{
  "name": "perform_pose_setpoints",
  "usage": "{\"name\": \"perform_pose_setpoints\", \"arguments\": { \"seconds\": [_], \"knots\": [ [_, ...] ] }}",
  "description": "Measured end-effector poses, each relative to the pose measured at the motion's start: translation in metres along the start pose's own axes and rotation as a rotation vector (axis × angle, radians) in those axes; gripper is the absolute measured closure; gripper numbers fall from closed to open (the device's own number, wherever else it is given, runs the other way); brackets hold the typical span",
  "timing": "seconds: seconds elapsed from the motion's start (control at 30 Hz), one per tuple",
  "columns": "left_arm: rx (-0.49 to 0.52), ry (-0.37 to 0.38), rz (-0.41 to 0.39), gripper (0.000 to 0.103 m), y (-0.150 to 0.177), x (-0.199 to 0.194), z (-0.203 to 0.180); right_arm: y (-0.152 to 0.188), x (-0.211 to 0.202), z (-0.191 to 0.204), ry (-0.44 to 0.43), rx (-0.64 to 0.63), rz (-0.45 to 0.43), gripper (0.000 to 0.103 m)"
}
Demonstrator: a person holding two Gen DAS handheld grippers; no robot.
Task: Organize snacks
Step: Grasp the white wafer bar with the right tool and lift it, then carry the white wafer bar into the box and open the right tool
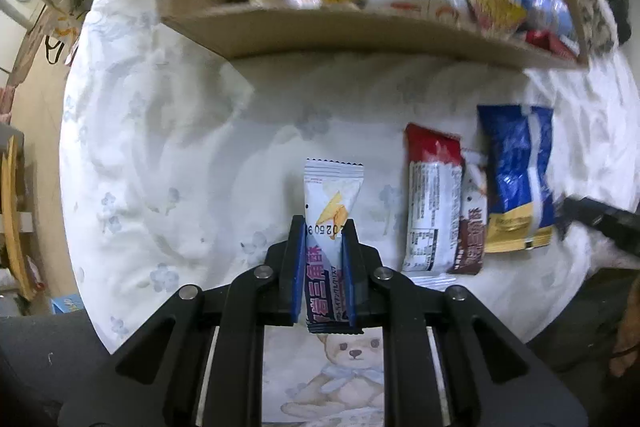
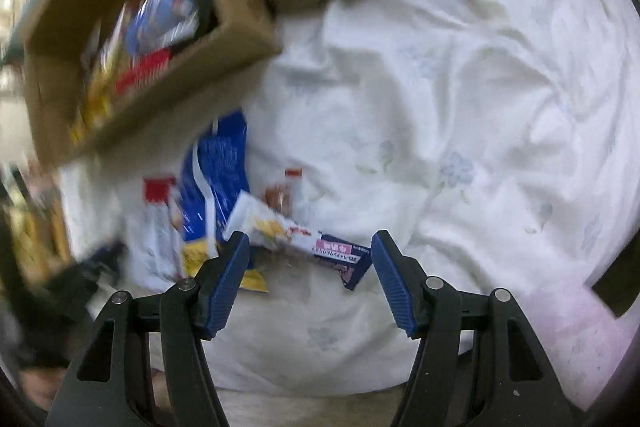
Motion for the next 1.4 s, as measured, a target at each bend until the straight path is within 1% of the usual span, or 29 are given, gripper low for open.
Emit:
{"name": "perform_pose_setpoints", "arguments": {
  "seconds": [0.03, 0.13, 0.17, 0.2, 0.23, 0.27, 0.3, 0.33, 0.37, 0.4, 0.47, 0.53, 0.63, 0.67, 0.73, 0.77, 0.83, 0.97, 1.07, 1.17, 1.23, 1.4],
  "knots": [
    [-0.004, 0.0, -0.013, 0.09, -0.001, -0.004, 0.0, 0.001, 0.004, 0.007, 0.025, -0.048, 0.008, 0.037],
    [-0.016, 0.014, -0.037, 0.09, -0.004, -0.013, -0.001, 0.002, 0.014, 0.016, 0.058, -0.115, 0.03, 0.039],
    [-0.021, 0.02, -0.041, 0.09, -0.004, -0.015, -0.001, 0.002, 0.018, 0.018, 0.062, -0.129, 0.038, 0.045],
    [-0.024, 0.025, -0.044, 0.09, -0.005, -0.017, 0.0, 0.002, 0.021, 0.02, 0.066, -0.143, 0.046, 0.048],
    [-0.026, 0.029, -0.047, 0.09, -0.006, -0.019, 0.001, 0.002, 0.024, 0.021, 0.07, -0.155, 0.051, 0.057],
    [-0.029, 0.031, -0.051, 0.09, -0.007, -0.023, 0.007, 0.002, 0.024, 0.021, 0.061, -0.162, 0.053, 0.078],
    [-0.035, 0.031, -0.059, 0.09, -0.012, -0.03, 0.014, 0.003, 0.024, 0.021, 0.038, -0.162, 0.062, 0.082],
    [-0.038, 0.032, -0.063, 0.09, -0.013, -0.03, 0.013, 0.003, 0.023, 0.019, 0.032, -0.146, 0.059, 0.084],
    [-0.044, 0.033, -0.069, 0.09, -0.013, -0.032, 0.014, 0.001, 0.017, 0.013, 0.035, -0.121, 0.033, 0.085],
    [-0.049, 0.033, -0.073, 0.09, -0.01, -0.036, 0.016, -0.001, 0.011, 0.007, 0.011, -0.092, 0.012, 0.085],
    [-0.054, 0.025, -0.082, 0.09, -0.009, -0.039, 0.02, -0.002, -0.009, 0.0, -0.069, -0.04, -0.049, 0.085],
    [-0.056, 0.01, -0.097, 0.09, -0.007, -0.039, 0.023, -0.003, -0.03, 0.001, -0.131, -0.02, -0.126, 0.085],
    [-0.069, -0.001, -0.129, 0.09, -0.009, -0.05, 0.03, -0.003, -0.06, 0.011, -0.217, -0.041, -0.24, 0.085],
    [-0.074, -0.003, -0.141, 0.09, -0.01, -0.052, 0.033, -0.003, -0.067, 0.013, -0.232, -0.048, -0.268, 0.085],
    [-0.085, -0.009, -0.172, 0.09, -0.012, -0.06, 0.039, -0.007, -0.077, 0.014, -0.283, -0.049, -0.319, 0.085],
    [-0.093, -0.01, -0.187, 0.09, -0.012, -0.064, 0.042, -0.007, -0.085, 0.018, -0.332, -0.038, -0.342, 0.085],
    [-0.109, -0.012, -0.217, 0.09, -0.014, -0.072, 0.046, -0.008, -0.097, 0.018, -0.393, -0.032, -0.381, 0.085],
    [-0.131, -0.03, -0.289, 0.09, -0.012, -0.091, 0.056, -0.013, -0.108, 0.044, -0.433, -0.07, -0.425, 0.085],
    [-0.134, -0.036, -0.329, 0.09, -0.016, -0.1, 0.065, -0.016, -0.114, 0.063, -0.463, -0.109, -0.456, 0.085],
    [-0.129, -0.042, -0.377, 0.09, -0.018, -0.111, 0.061, -0.016, -0.118, 0.071, -0.465, -0.135, -0.47, 0.085],
    [-0.126, -0.027, -0.408, 0.09, -0.023, -0.122, 0.061, -0.014, -0.119, 0.072, -0.471, -0.139, -0.473, 0.085],
    [-0.077, -0.042, -0.472, 0.09, -0.039, -0.147, 0.053, -0.012, -0.13, 0.072, -0.499, -0.146, -0.506, 0.085]
  ]
}}
Point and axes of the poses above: each gripper's, at about its wrist camera, not at the fingertips, and x roughly the way its jaws point, z to its left, y to its underside, the point moved 4 cm from there along x, roughly the way its jaws point, and after that the axes turned 3 degrees about y, right-handed, at the moved point
